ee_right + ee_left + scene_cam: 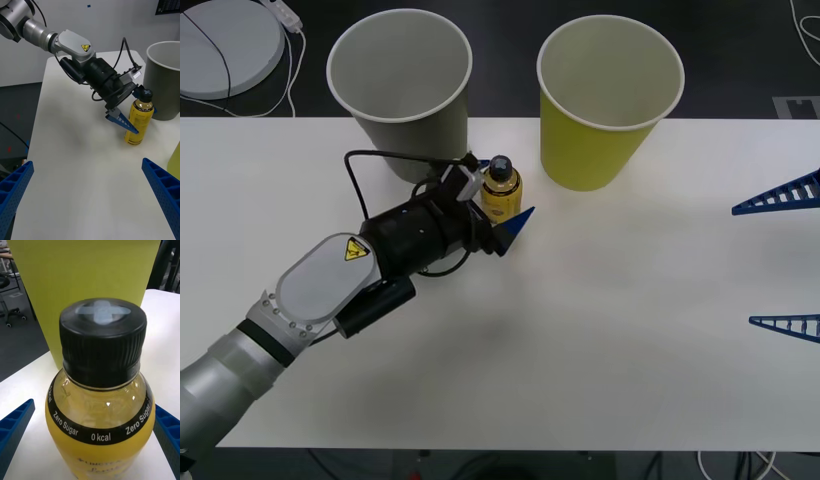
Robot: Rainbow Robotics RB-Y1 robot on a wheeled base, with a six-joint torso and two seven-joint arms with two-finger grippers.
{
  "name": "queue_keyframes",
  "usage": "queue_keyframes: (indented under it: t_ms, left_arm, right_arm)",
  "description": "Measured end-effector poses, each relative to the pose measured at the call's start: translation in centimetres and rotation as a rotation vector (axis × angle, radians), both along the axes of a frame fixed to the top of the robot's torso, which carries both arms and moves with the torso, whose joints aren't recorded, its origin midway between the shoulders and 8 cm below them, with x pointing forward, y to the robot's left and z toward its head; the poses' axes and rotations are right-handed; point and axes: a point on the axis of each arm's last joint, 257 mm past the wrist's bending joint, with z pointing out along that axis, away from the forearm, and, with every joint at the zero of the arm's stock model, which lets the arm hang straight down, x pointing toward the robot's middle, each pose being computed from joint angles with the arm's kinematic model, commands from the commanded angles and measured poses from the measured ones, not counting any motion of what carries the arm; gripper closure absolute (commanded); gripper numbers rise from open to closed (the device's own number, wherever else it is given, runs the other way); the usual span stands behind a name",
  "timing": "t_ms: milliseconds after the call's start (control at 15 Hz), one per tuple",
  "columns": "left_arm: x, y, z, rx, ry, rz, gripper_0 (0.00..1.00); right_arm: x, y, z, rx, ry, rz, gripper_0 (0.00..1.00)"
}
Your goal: Put the can into the green bin and the plastic bottle into the gray bin
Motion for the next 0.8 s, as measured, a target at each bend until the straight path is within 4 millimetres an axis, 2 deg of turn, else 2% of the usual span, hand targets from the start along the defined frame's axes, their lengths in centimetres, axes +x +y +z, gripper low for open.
queue_keyframes:
  t_ms: [800]
  left_arm:
    - [-0.2,-1.6,0.3,-0.008,-0.007,-0.011,0.00]
  right_arm:
    - [0.0,0.0,0.0,0.000,0.000,0.000,0.00]
